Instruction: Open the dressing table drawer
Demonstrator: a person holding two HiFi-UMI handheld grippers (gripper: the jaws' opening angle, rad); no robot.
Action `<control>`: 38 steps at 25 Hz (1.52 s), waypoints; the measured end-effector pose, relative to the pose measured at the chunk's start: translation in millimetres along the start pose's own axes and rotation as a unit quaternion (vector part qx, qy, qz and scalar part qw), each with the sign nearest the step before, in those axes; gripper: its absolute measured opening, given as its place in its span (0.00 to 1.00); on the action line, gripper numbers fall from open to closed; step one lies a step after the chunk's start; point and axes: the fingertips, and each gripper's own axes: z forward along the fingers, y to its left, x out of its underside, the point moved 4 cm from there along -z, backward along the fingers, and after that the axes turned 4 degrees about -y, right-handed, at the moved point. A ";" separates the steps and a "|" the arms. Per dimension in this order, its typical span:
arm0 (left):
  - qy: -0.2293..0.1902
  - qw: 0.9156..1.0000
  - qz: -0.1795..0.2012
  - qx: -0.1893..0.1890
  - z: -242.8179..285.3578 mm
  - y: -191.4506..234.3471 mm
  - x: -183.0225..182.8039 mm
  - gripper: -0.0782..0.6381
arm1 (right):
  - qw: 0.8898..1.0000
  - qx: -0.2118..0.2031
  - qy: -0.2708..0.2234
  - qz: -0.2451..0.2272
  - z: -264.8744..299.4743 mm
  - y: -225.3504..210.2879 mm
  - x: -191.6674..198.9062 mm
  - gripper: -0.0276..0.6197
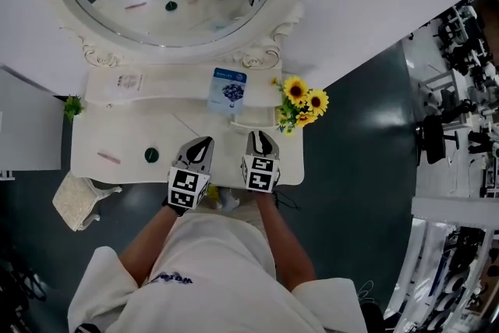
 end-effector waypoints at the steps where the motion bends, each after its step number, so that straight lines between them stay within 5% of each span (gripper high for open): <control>1: -0.004 1.000 0.002 -0.004 -4.8 4.1 -7.1 0.12 | 1.000 -0.007 -0.009 0.000 -5.7 5.2 -6.8 0.19; 15: -0.085 0.995 0.016 -0.047 -62.3 41.4 -95.4 0.12 | 0.988 -0.074 -0.132 -0.012 -75.0 53.3 -122.5 0.19; 38: -0.151 0.986 0.037 -0.066 -109.0 47.4 -159.1 0.12 | 0.964 -0.129 -0.234 -0.003 -142.0 75.4 -217.8 0.14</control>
